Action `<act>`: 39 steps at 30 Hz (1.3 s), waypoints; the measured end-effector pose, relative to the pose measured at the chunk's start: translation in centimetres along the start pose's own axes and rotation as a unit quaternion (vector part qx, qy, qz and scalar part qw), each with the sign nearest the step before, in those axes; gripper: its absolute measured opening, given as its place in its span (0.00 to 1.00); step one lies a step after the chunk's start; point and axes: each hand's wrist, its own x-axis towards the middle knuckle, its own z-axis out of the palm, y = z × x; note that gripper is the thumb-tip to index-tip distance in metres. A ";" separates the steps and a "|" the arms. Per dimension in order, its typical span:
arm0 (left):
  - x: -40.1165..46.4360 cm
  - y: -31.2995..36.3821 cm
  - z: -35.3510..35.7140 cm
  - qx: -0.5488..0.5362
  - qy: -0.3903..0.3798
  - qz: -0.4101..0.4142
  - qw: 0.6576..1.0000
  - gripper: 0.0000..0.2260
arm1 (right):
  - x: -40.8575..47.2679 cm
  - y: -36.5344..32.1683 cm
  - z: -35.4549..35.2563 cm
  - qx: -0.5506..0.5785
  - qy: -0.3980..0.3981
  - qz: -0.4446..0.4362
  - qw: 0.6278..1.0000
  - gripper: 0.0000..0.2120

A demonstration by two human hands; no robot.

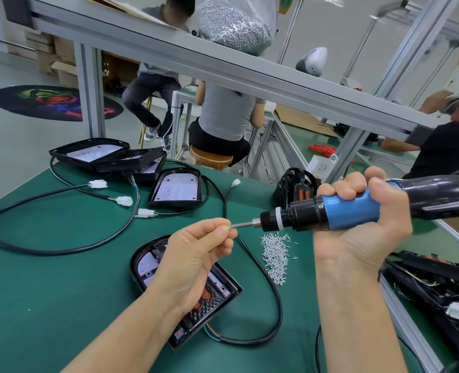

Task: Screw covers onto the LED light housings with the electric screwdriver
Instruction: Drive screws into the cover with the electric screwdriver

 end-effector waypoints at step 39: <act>1.2 3.2 -10.9 0.693 0.204 0.040 0.690 0.19 | -0.5 10.0 -1.4 -0.121 0.001 0.091 0.988 0.09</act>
